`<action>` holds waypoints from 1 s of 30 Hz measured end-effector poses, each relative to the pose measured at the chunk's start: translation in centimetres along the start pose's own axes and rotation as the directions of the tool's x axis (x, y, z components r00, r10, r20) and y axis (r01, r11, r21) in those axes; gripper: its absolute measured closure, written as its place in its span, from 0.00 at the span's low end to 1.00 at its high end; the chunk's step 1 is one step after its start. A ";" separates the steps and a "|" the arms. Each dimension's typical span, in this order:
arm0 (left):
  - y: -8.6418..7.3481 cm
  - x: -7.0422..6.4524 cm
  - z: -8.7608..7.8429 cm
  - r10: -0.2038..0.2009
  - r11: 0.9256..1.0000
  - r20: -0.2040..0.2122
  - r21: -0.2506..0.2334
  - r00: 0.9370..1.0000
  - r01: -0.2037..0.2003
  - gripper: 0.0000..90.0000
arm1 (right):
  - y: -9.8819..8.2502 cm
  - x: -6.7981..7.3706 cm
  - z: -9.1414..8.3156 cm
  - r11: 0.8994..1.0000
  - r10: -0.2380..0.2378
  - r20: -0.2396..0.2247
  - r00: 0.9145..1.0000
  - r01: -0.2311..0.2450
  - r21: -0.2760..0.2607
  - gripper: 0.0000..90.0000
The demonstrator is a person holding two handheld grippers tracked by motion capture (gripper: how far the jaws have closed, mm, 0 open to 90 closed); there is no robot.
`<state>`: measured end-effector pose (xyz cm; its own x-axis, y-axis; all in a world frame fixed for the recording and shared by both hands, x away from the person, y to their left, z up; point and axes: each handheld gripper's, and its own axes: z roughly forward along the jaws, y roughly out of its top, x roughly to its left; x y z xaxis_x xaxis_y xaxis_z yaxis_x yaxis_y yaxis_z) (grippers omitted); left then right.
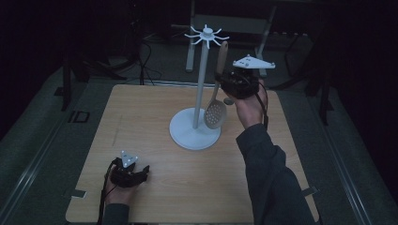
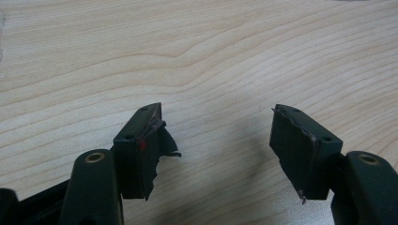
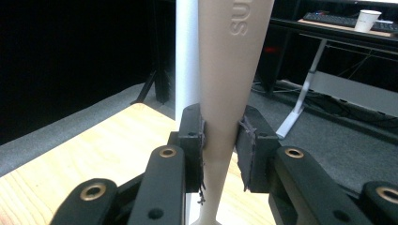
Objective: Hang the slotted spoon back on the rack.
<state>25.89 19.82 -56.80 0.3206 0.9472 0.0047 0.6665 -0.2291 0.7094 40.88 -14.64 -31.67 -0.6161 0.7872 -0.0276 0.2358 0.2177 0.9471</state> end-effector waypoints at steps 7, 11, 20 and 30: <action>0.0 0.0 0.0 -0.003 1.000 0.001 0.000 1.000 0.003 0.40 | 0.2 0.2 0.6 1.000 -0.001 -0.010 1.000 0.001 0.014 0.81; 0.0 0.0 0.0 -0.001 1.000 0.001 0.000 1.000 0.001 0.40 | 0.2 0.3 1.0 1.000 0.004 -0.011 1.000 -0.003 0.020 0.81; 0.0 -0.1 0.0 -0.001 1.000 0.001 0.000 1.000 0.001 0.40 | 0.5 0.3 1.8 1.000 0.003 -0.004 1.000 -0.003 0.028 0.81; 0.0 0.0 0.0 -0.002 1.000 0.001 0.000 1.000 0.002 0.40 | 0.4 0.7 2.2 1.000 0.001 -0.005 1.000 -0.001 0.029 0.81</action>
<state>25.90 19.81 -56.82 0.3199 0.9475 0.0023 0.6670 -0.2269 0.7097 42.21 -12.73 -31.97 -0.6198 0.7844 -0.0246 0.2585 0.2337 0.9373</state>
